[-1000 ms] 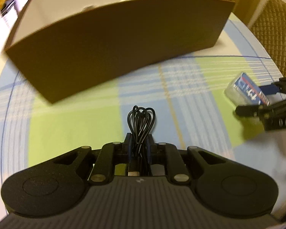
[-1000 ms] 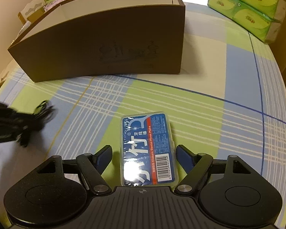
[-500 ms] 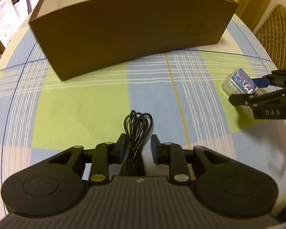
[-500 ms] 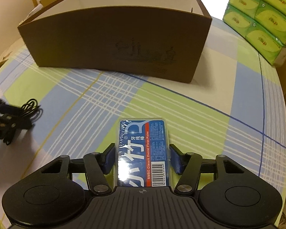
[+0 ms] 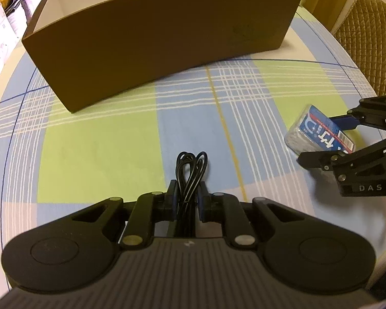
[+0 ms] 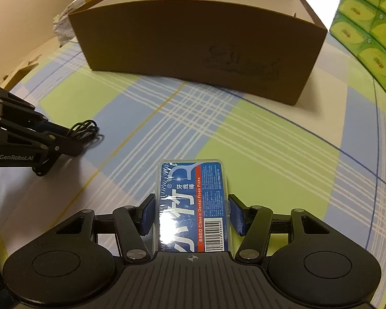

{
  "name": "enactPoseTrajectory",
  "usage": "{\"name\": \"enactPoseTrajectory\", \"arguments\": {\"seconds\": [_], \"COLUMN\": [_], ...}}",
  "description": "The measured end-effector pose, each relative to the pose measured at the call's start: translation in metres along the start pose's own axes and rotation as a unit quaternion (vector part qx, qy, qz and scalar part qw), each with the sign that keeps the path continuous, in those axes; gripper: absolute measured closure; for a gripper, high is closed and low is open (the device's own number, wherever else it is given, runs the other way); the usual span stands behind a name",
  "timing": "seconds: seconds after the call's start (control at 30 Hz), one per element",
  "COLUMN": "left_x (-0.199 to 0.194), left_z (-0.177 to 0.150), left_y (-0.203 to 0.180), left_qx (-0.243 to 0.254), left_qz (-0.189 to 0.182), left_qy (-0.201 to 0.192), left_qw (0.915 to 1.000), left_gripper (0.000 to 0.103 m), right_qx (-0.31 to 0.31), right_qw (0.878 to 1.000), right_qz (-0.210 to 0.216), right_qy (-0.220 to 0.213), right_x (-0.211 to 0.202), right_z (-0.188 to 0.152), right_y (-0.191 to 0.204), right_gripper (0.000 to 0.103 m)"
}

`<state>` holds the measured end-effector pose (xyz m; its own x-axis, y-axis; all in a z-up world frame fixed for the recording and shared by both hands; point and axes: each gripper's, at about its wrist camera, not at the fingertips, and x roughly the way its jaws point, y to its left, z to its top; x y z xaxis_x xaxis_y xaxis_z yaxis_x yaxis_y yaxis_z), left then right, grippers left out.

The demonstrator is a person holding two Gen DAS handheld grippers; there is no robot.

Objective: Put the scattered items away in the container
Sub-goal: 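Lift the cable and floss pick box with both tools and carry them over the box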

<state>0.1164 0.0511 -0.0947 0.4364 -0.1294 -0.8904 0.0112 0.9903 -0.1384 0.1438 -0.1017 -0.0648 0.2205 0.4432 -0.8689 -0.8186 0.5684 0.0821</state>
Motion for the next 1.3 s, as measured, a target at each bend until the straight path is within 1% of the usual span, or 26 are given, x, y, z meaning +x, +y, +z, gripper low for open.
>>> {"name": "enactPoseTrajectory", "arguments": {"seconds": [0.2,0.33,0.67,0.83,0.97,1.17,1.3], "left_x": [-0.011,-0.026,-0.073,-0.094,-0.109,-0.119,-0.120], "left_z": [-0.005,-0.006,0.002,0.019,0.040,0.070,0.095], "left_y": [0.004,0.007,0.017,0.023,0.031,0.043,0.055], "left_qx": [-0.013,-0.023,-0.047,-0.051,-0.046,-0.036,-0.029], "left_qz": [-0.014,-0.021,-0.049,-0.060,-0.067,-0.060,-0.047], "left_qy": [-0.007,-0.019,-0.066,-0.096,-0.124,-0.154,-0.170], "left_qw": [0.9998,0.9993,0.9955,0.9922,0.9889,0.9856,0.9839], "left_gripper": [0.092,0.092,0.092,0.092,0.092,0.092,0.092], "right_qx": [0.001,-0.006,-0.001,-0.006,-0.007,-0.018,-0.017], "right_qw": [1.000,0.999,0.996,0.993,0.990,0.987,0.985], "right_qz": [0.028,0.041,0.074,0.084,0.084,0.075,0.063], "right_qy": [0.007,0.002,-0.045,-0.080,-0.112,-0.144,-0.160], "right_x": [-0.003,-0.007,-0.039,-0.060,-0.075,-0.086,-0.086], "right_z": [-0.001,0.001,0.025,0.051,0.077,0.110,0.132], "right_y": [0.006,0.012,0.011,0.000,-0.011,-0.022,-0.035], "right_gripper": [0.043,0.043,0.043,0.043,0.043,0.043,0.043]}}
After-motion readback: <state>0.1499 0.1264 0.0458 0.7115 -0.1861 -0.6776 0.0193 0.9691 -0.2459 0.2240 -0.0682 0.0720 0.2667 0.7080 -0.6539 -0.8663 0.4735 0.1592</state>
